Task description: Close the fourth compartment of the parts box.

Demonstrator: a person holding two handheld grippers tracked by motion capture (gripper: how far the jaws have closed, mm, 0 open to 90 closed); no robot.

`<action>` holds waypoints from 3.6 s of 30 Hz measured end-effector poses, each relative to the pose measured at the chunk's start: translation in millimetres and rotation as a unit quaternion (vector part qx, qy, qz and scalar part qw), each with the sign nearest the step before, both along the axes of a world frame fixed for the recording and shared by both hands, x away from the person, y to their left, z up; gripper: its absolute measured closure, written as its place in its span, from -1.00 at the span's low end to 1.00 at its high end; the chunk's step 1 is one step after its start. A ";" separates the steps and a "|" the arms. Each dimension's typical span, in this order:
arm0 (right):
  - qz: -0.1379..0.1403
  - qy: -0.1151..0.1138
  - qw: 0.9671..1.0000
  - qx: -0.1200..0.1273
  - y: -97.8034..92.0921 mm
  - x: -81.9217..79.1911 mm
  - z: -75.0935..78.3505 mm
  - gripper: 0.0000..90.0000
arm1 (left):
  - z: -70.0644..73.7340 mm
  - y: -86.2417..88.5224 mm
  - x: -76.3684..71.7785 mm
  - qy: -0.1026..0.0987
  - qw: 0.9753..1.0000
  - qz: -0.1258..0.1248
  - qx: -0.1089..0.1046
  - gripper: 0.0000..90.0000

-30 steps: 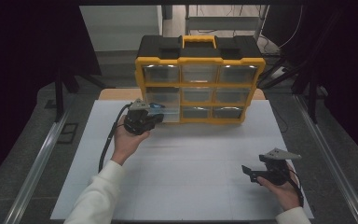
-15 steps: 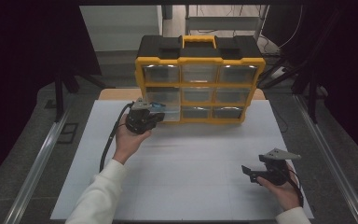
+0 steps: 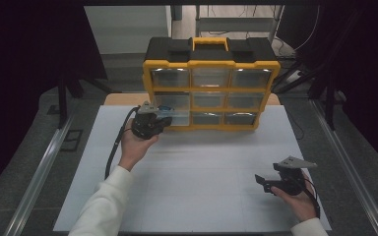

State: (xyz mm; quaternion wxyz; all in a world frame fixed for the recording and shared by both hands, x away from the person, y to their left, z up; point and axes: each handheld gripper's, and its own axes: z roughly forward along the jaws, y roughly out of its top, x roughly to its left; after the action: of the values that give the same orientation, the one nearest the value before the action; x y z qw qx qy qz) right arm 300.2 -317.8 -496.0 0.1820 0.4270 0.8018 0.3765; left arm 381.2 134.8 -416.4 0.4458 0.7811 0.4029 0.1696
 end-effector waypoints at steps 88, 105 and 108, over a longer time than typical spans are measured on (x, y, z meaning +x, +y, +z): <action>0.000 0.003 1.000 -0.003 -1.0 0.5 -1.3 -0.69 | 12.5 -2.6 50.2 0.004 1.000 0.026 0.016 1.00; 0.000 0.004 1.000 -0.003 -1.4 0.8 -1.7 -0.69 | 13.9 -2.5 59.9 0.007 0.999 0.033 0.014 1.00; 0.000 0.004 1.000 -0.003 -1.1 0.8 -1.9 -0.69 | 14.5 -2.4 62.0 0.007 0.999 0.035 0.014 1.00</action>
State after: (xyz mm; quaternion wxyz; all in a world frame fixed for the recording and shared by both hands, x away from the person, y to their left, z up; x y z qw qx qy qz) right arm 300.9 -318.9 -497.8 0.1796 0.4277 0.8039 0.3723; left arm 443.2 132.5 -401.9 0.4255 0.7739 0.4310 0.1851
